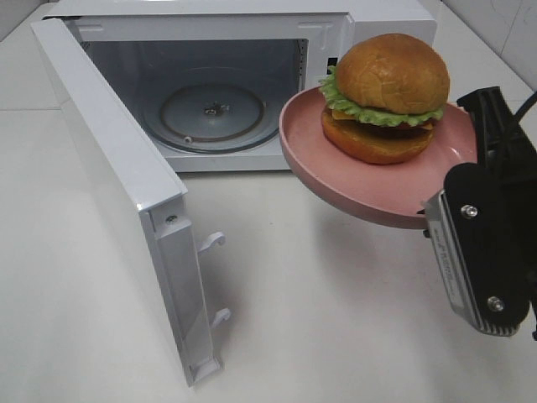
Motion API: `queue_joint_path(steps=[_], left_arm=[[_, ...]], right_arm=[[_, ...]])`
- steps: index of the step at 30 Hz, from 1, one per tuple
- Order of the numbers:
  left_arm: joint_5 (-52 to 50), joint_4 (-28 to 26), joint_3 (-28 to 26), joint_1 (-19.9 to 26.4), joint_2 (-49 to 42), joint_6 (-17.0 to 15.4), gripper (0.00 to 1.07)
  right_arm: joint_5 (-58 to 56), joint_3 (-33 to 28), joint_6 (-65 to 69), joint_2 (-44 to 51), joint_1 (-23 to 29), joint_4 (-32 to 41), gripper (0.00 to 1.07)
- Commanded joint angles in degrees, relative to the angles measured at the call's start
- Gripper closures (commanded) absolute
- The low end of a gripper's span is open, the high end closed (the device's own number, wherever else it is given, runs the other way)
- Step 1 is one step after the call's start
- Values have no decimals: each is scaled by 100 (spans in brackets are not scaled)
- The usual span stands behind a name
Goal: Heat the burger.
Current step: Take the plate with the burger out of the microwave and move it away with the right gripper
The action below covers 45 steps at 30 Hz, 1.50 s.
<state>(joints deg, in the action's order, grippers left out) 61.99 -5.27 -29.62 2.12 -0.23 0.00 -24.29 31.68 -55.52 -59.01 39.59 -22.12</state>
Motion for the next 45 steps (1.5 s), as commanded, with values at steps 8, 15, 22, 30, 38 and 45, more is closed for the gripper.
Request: queue_joint_path(steps=[8, 15, 22, 30, 38, 45], left_arm=[[-80, 11, 0, 11, -103, 0, 6], [-80, 11, 0, 11, -103, 0, 6], [-80, 11, 0, 11, -103, 0, 6], [-80, 11, 0, 11, -103, 0, 6], [-80, 11, 0, 11, -103, 0, 6], [-80, 11, 0, 11, -103, 0, 6]], right_arm=[[-768, 52, 1060, 573, -6, -699, 107], [-1461, 52, 1982, 590, -6, -1094, 107], [-1874, 52, 3117, 590, -6, -1272, 107], [-2412, 52, 3896, 590, -6, -1409, 107], [-2859, 52, 4532, 590, -6, -1633, 107], [-3088, 52, 5552, 590, -6, -2194, 107]])
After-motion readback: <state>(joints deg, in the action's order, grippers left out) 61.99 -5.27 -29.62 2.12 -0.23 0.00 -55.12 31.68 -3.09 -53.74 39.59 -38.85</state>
